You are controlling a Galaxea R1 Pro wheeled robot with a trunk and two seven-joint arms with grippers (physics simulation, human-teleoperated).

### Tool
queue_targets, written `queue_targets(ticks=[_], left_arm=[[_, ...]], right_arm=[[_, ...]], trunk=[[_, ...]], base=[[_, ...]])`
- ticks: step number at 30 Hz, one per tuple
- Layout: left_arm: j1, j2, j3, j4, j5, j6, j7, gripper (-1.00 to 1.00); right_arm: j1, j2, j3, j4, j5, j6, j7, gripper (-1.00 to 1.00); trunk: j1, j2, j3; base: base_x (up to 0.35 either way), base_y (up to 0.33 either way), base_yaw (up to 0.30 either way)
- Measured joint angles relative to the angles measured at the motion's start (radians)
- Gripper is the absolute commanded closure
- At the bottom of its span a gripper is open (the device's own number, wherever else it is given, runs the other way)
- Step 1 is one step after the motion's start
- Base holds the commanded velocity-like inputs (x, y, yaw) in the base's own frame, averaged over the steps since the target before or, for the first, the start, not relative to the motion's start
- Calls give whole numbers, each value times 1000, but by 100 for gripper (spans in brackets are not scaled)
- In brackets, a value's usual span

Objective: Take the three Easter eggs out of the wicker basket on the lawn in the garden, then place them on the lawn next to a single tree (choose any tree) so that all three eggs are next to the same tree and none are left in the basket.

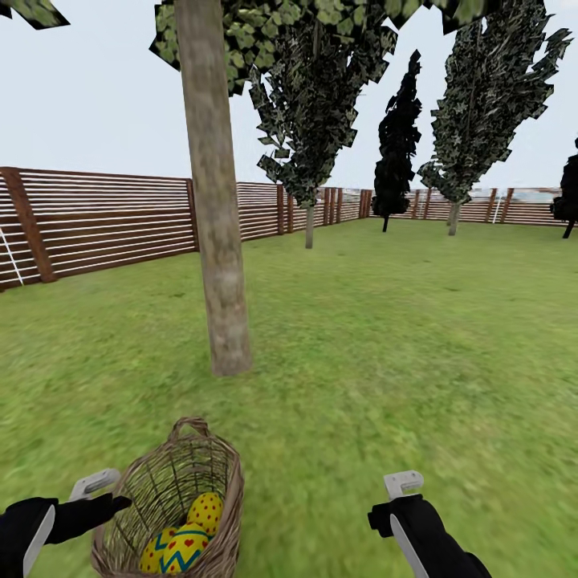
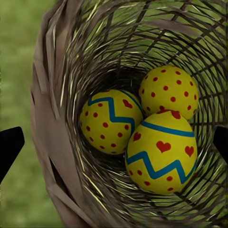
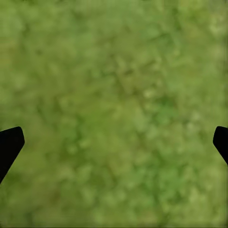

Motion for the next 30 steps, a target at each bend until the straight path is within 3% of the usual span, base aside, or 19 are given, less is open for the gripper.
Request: queue_targets(ticks=[19, 30], left_arm=[[0, -16, 0, 0, -1, -1, 1, -100], [-1, -20, 0, 0, -2, -1, 1, -100]], right_arm=[[0, 0, -2, 0, 0, 0, 0, -100], [0, 0, -1, 0, 0, 2, -1, -100]], trunk=[[-73, 133, 60], [-73, 133, 60]], base=[[0, 0, 0], [0, 0, 0]])
